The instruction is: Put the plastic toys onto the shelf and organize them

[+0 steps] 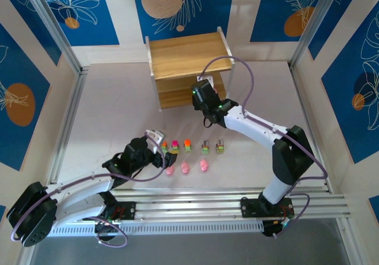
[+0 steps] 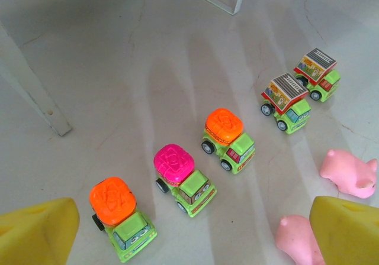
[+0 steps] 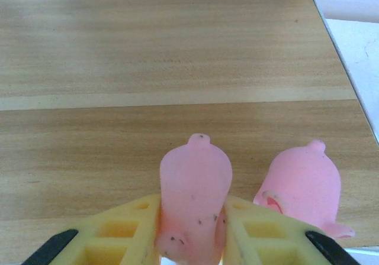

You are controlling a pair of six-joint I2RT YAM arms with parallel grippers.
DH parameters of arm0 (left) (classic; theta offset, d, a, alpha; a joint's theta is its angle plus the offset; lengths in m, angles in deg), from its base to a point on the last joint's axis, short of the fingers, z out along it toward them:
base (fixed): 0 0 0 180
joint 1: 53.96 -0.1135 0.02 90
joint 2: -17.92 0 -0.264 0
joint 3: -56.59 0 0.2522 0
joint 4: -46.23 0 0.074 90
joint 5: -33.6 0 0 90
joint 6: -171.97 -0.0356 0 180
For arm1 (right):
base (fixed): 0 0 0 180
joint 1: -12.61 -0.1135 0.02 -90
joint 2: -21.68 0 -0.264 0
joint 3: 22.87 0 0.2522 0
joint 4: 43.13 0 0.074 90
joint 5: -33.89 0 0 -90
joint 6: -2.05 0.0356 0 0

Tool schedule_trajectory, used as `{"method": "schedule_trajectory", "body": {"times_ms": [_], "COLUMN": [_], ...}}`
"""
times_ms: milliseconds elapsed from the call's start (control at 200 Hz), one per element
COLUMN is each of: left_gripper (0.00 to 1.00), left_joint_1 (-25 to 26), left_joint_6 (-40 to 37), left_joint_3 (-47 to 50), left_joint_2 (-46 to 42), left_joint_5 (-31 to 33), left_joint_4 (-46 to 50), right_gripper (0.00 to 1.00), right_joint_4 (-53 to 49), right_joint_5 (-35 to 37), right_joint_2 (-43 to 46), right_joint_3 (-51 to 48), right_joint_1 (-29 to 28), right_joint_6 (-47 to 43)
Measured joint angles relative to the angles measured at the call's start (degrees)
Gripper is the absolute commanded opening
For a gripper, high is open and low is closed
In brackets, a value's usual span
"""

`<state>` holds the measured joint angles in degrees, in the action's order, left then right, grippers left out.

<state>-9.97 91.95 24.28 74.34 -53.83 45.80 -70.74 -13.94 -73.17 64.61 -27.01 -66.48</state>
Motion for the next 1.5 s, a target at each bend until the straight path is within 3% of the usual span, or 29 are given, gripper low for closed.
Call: {"method": "schedule_trajectory", "body": {"times_ms": [500, 955, 1501], "left_gripper": [1.0, 1.0, 1.0], "left_joint_1": [0.0, 0.0, 0.0], "left_joint_6": [0.0, 0.0, 0.0], "left_joint_3": [-0.02, -0.04, -0.07], "left_joint_2": [0.02, 0.02, 0.02], "left_joint_5": [0.0, 0.0, 0.02], "left_joint_4": [0.0, 0.0, 0.02], "right_gripper": [0.28, 0.4, 0.38], "right_joint_4": [2.75, 2.71, 2.49], "right_joint_5": [0.09, 0.07, 0.07], "right_joint_2": [-2.12, -2.14, -2.14], "right_joint_3": [-0.02, -0.02, 0.09], "right_joint_1": [0.9, 1.03, 1.29], "right_joint_6": [0.02, -0.28, -1.57]}}
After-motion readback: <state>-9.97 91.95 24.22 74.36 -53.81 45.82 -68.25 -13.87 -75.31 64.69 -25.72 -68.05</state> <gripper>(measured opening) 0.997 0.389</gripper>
